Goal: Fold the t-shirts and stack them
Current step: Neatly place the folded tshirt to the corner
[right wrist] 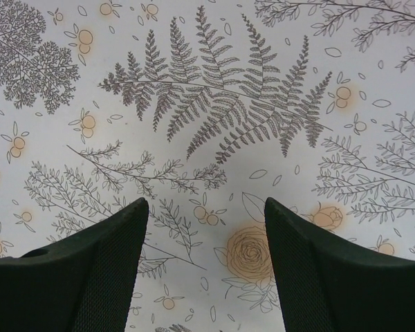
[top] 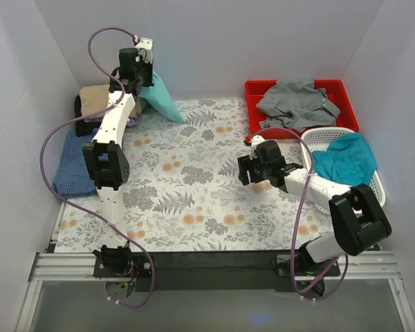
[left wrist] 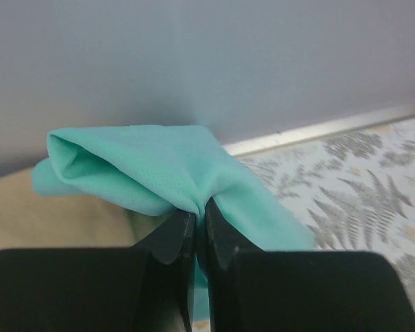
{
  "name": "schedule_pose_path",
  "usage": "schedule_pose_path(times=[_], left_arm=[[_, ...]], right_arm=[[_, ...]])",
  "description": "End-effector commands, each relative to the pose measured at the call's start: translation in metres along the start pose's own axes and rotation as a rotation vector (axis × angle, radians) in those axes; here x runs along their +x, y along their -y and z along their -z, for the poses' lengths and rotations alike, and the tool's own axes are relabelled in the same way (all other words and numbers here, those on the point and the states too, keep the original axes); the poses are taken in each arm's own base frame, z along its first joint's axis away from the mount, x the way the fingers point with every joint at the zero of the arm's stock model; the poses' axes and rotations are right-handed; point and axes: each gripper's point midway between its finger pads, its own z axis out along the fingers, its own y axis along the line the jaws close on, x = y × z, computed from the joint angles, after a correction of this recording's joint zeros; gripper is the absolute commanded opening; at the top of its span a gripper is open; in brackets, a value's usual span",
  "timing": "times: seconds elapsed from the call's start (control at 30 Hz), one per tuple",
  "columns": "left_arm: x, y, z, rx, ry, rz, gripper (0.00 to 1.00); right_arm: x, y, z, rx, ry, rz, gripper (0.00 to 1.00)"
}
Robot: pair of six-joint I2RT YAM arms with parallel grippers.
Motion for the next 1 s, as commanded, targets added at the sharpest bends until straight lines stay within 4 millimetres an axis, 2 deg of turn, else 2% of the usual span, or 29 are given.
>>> schedule_pose_path(times=[0.0,0.03,0.07,0.1,0.17,0.2,0.27,0.3,0.37,0.4,0.43,0.5,0.53,0.57,0.63,0.77,0.87,0.97], left_arm=[[-0.061,-0.091,0.023,-0.173,0.153,-0.084,0.00],[-0.064,-0.113,0.028,-0.208,0.169,-0.082,0.00],[-0.067,-0.125,0.032,-0.227,0.185,-0.085,0.00],[-0.073,-0.149,0.039,-0.269,0.218,-0.103,0.00],[-0.082,-0.173,0.050,-0.326,0.244,-0.137,0.00],[-0.086,-0.195,0.059,-0.362,0.266,-0.147,0.00],[-0.094,-0.218,0.072,-0.364,0.306,-0.123,0.00],[-0.091,-0.251,0.086,-0.405,0.324,-0.098,0.00],[-0.079,-0.273,0.091,-0.387,0.335,-0.037,0.00],[-0.072,-0.296,0.101,-0.411,0.347,-0.014,0.00],[-0.065,-0.302,0.101,-0.405,0.350,0.023,0.00],[-0.040,-0.310,0.092,-0.383,0.318,0.056,0.00],[-0.031,-0.310,0.087,-0.378,0.302,0.066,0.10],[-0.019,-0.309,0.080,-0.366,0.284,0.089,0.27],[0.001,-0.300,0.067,-0.316,0.246,0.123,0.77],[0.017,-0.281,0.055,-0.264,0.203,0.150,0.79],[0.012,-0.269,0.058,-0.254,0.194,0.153,0.80],[-0.020,-0.256,0.073,-0.259,0.241,0.162,0.81]], right_arm=[[-0.042,-0.011,-0.007,-0.060,0.087,0.018,0.73],[-0.044,-0.012,-0.009,-0.067,0.085,0.019,0.73],[-0.040,-0.014,-0.015,-0.083,0.065,0.014,0.73],[-0.047,-0.016,-0.016,-0.090,0.075,0.016,0.73],[-0.046,-0.021,-0.022,-0.118,0.058,0.015,0.73],[-0.047,-0.021,-0.024,-0.124,0.056,0.016,0.72],[-0.048,-0.023,-0.029,-0.136,0.048,0.011,0.72],[-0.049,-0.025,-0.030,-0.143,0.047,0.009,0.72],[-0.049,-0.030,-0.033,-0.172,0.039,0.000,0.72],[-0.048,-0.032,-0.034,-0.187,0.032,-0.009,0.72],[-0.045,-0.037,-0.036,-0.215,0.020,-0.014,0.72],[-0.043,-0.041,-0.037,-0.236,0.009,-0.024,0.71],[-0.042,-0.043,-0.037,-0.246,0.005,-0.029,0.71],[-0.040,-0.043,-0.038,-0.247,-0.001,-0.032,0.71],[-0.037,-0.043,-0.037,-0.248,-0.006,-0.036,0.71],[-0.033,-0.042,-0.033,-0.243,-0.005,-0.034,0.71],[-0.033,-0.042,-0.030,-0.244,-0.002,-0.034,0.71],[-0.033,-0.043,-0.028,-0.247,0.002,-0.030,0.71]])
